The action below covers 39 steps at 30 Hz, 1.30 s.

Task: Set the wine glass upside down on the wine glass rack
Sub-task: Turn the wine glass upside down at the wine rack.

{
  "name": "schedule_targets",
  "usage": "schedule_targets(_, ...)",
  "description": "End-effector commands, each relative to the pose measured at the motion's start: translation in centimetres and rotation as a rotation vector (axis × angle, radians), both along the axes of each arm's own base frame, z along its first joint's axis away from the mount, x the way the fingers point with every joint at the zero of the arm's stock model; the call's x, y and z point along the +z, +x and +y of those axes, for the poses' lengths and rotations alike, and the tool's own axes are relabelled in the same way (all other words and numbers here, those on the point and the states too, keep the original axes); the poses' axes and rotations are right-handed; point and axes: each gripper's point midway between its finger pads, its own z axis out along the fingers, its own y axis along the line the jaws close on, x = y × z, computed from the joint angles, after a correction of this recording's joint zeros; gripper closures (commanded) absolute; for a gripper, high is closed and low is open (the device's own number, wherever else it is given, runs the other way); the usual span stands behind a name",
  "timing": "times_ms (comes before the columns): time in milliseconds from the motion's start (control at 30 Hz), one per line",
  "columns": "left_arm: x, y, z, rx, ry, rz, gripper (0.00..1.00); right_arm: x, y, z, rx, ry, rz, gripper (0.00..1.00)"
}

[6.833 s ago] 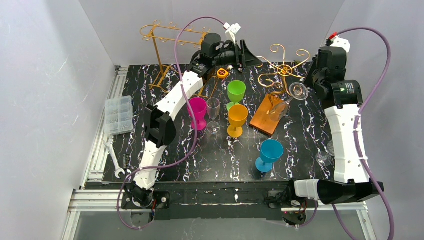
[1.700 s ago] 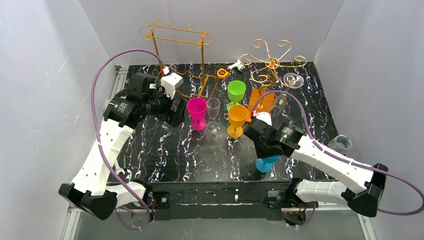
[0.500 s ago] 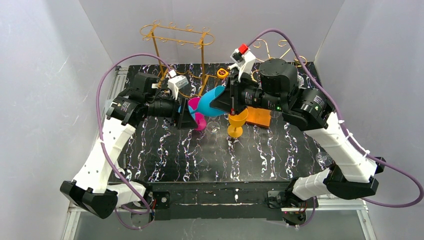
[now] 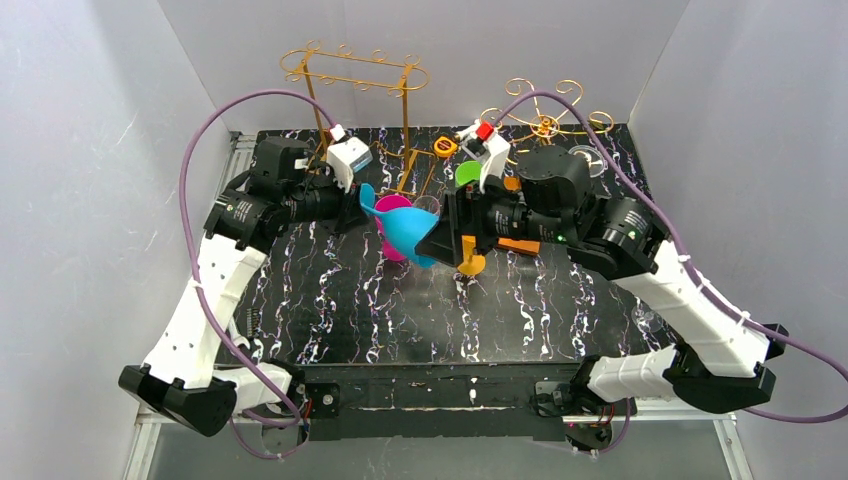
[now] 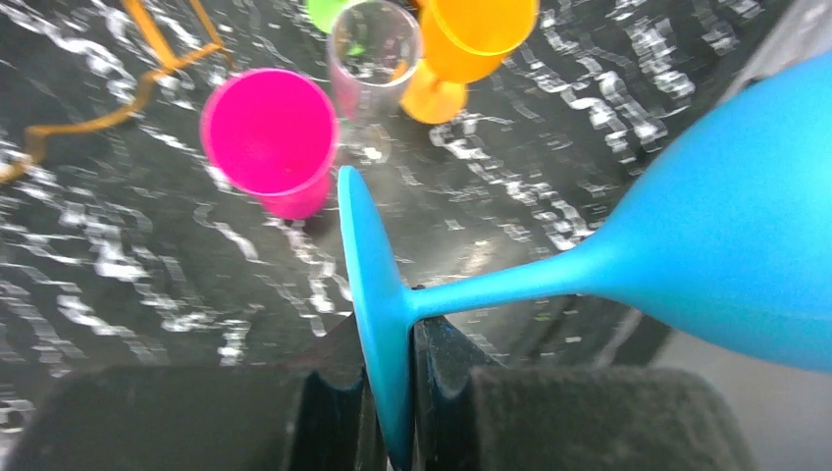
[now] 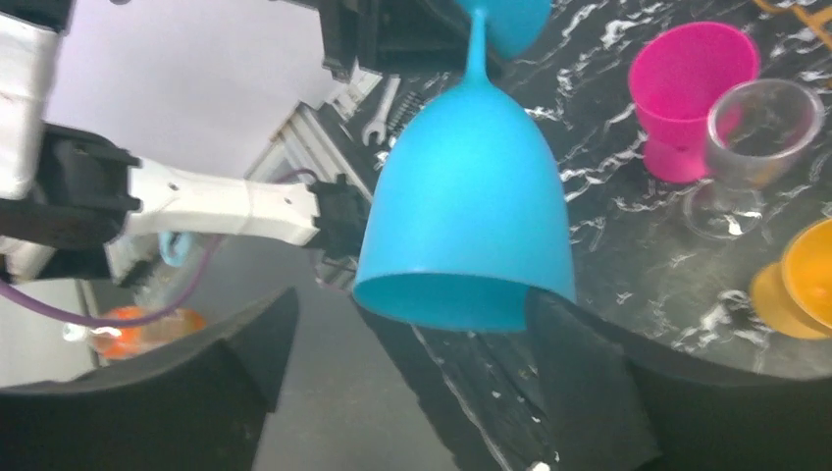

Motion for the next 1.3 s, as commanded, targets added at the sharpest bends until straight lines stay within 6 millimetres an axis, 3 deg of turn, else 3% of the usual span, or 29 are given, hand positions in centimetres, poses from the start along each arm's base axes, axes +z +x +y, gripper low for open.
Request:
schedule_targets(0,1.9,2.5,2.5,-0.081,0.205,-0.35,1.0,0.7,-0.4,-3.0,-0.062,-0.005,-0.021,0.02)
schedule_targets(100,3.1,3.6,3.1,-0.134,0.284,-0.519,1.0,0.3,-0.5,-3.7,-0.075,-0.024,-0.02,0.02)
schedule_targets(200,5.6,3.7,2.7,-0.18,0.282,-0.696,1.0,0.4,-0.1,-2.9,-0.074,-0.008,-0.026,0.02)
schedule_targets(467,10.3,1.6,1.4,-0.328,0.272,-1.002,1.0,2.3,-0.1,3.9,0.116,0.224,-0.046,0.02)
schedule_targets(733,10.9,1.2,1.7,-0.35,0.311,-1.086,0.97,1.0,-0.2,7.4,0.17,0.288,0.004,0.02)
schedule_targets(867,11.2,1.0,1.5,-0.369,0.313,-1.108,0.97,-0.6,-1.6,8.7,0.21,0.297,0.028,0.02)
schedule_targets(1033,11.8,1.1,1.4,-0.372,0.317,-1.126,0.98,-2.1,-2.5,9.2,0.215,0.278,0.031,0.02)
schedule_targets(1267,12.4,0.8,1.2,-0.368,0.29,-1.126,0.98,-2.8,-1.2,8.9,0.142,0.273,-0.003,0.02)
